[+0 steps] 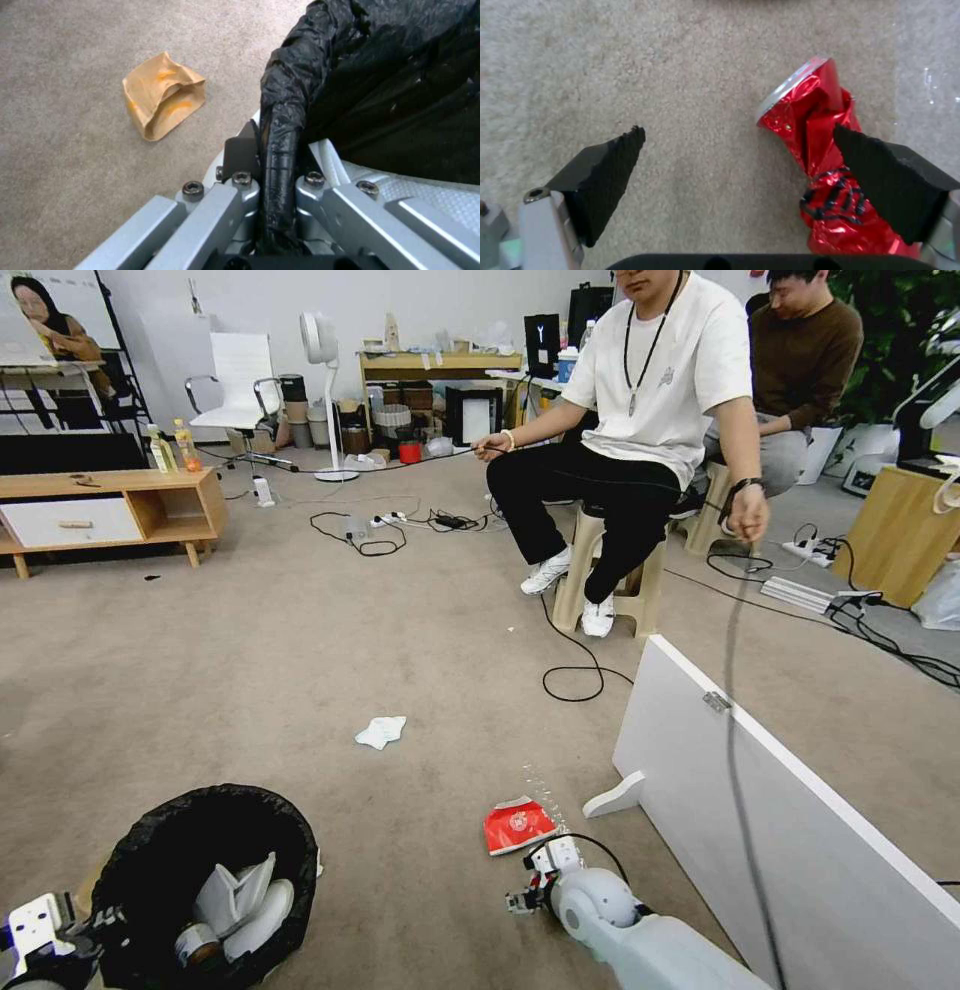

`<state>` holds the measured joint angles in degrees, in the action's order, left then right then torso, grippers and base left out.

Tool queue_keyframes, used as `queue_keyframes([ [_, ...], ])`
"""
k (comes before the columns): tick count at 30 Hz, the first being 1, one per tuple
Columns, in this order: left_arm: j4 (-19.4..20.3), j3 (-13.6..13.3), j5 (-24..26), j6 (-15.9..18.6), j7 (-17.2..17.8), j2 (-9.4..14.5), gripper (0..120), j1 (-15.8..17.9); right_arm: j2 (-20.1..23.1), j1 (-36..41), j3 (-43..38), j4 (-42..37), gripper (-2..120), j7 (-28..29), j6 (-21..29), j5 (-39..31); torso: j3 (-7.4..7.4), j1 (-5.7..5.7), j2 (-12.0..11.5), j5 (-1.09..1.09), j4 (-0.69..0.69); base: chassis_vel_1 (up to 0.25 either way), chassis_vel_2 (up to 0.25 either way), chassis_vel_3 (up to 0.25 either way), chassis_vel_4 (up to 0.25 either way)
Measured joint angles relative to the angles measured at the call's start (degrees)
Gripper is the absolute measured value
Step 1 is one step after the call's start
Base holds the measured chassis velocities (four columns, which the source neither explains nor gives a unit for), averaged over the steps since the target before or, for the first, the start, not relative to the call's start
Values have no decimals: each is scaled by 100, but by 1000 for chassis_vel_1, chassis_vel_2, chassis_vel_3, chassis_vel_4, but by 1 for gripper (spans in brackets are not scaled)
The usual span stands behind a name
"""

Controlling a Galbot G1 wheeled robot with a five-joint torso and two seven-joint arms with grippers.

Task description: Pick up the trash bin and place the garbage on the floor into it.

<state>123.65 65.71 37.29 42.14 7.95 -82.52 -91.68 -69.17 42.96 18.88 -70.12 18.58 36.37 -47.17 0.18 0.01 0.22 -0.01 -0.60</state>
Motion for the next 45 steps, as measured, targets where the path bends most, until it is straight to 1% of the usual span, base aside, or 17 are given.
queue_keyframes([
  [8,-41,-22,-9,0,-9,15,3,9,10,61,-115,273,96,-97,-107,223,-1,0,1,1,1,0,0,0,0],
  [11,-52,-49,-29,0,-10,9,3,19,83,120,-179,296,96,-93,-106,271,-1,-1,2,-1,-2,0,0,0,0],
  [12,-54,-59,-42,0,-12,6,3,20,108,164,-195,315,96,-92,-108,304,-1,0,1,-1,-7,0,0,0,0],
  [16,-54,-75,-65,0,-22,5,3,19,186,226,-261,299,96,-91,-106,350,-1,0,1,1,0,0,0,0,0],
  [20,-54,-92,-83,0,-23,-3,3,16,290,292,-295,239,96,-83,-78,361,0,0,1,1,-4,0,0,0,0],
  [24,-54,-97,-101,0,-25,-12,3,13,330,348,-316,209,93,-83,-69,400,0,0,1,2,-2,0,0,0,0],
  [25,-55,-98,-108,0,-26,-13,3,12,355,382,-324,189,88,-83,-66,418,0,0,1,2,-1,0,0,0,0],
  [26,-55,-98,-108,0,-26,-13,3,12,355,382,-324,189,88,-83,-66,418,0,0,1,2,-1,0,0,0,0],
  [29,-61,-98,-113,0,-29,-14,3,12,417,456,-330,112,73,-83,-69,452,0,0,1,3,1,0,0,0,0],
  [30,-61,-98,-113,0,-29,-14,3,12,417,456,-330,112,73,-83,-69,452,0,0,1,3,1,0,0,0,0],
  [32,-69,-100,-120,0,-29,-14,3,11,472,494,-344,53,62,-72,-62,455,0,0,1,3,1,0,0,0,0],
  [33,-69,-100,-120,0,-29,-14,3,11,472,494,-344,53,62,-72,-62,455,0,0,1,3,1,0,0,0,0],
  [35,-85,-118,-140,0,-29,-21,3,11,579,559,-362,-44,49,-41,-53,458,0,0,1,3,0,0,0,0,0],
  [36,-85,-118,-140,0,-29,-21,3,11,579,559,-362,-44,49,-41,-53,458,0,0,1,3,0,0,0,0,0],
  [39,-101,-134,-159,0,-29,-36,3,17,678,628,-380,-134,41,-11,-36,461,0,0,1,-1,-4,0,0,0,0],
  [41,-117,-160,-182,0,-29,-44,3,34,743,675,-388,-192,32,7,-35,465,0,0,0,1,-2,0,0,0,0],
  [45,-129,-174,-197,0,-29,-50,3,49,802,705,-391,-238,26,25,-34,466,0,0,0,0,-2,0,0,0,0],
])
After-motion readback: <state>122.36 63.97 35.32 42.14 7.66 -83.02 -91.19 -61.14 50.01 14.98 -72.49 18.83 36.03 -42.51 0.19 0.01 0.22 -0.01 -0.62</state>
